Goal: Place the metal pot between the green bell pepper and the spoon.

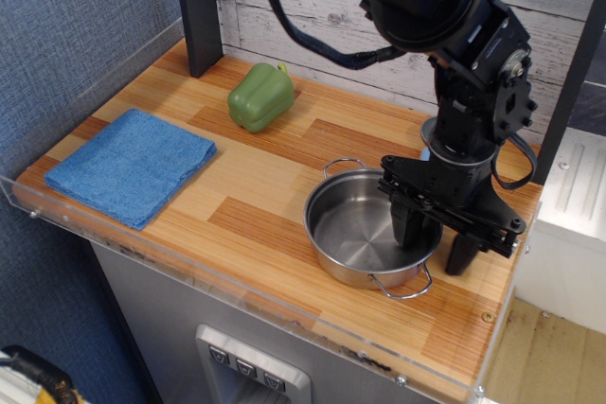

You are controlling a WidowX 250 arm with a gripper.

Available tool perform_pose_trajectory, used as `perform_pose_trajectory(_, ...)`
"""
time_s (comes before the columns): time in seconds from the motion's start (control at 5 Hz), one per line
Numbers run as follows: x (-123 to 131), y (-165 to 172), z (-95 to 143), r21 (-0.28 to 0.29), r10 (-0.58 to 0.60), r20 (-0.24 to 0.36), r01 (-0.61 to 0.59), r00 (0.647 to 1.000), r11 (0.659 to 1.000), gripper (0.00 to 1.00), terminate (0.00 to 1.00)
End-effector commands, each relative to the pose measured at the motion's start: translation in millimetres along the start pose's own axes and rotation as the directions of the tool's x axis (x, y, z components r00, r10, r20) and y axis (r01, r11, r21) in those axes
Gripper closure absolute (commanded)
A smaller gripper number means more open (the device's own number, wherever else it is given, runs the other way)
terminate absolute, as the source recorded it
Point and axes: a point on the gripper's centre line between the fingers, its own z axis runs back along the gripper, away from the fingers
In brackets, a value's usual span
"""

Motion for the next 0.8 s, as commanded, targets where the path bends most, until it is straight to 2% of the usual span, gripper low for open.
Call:
perform_pose_trajectory(0.0,8,0,12,0.006,-0.002,0.031,0.002,1.0,1.0,1.0,0.0)
perform_pose_trajectory(0.4,6,-1,17,0.007,0.009,0.033,-0.009,0.999,1.0,1.0,0.0)
perform_pose_trajectory(0.6,1,-2,50,0.04,0.047,0.064,-0.049,0.997,0.998,1.0,0.0)
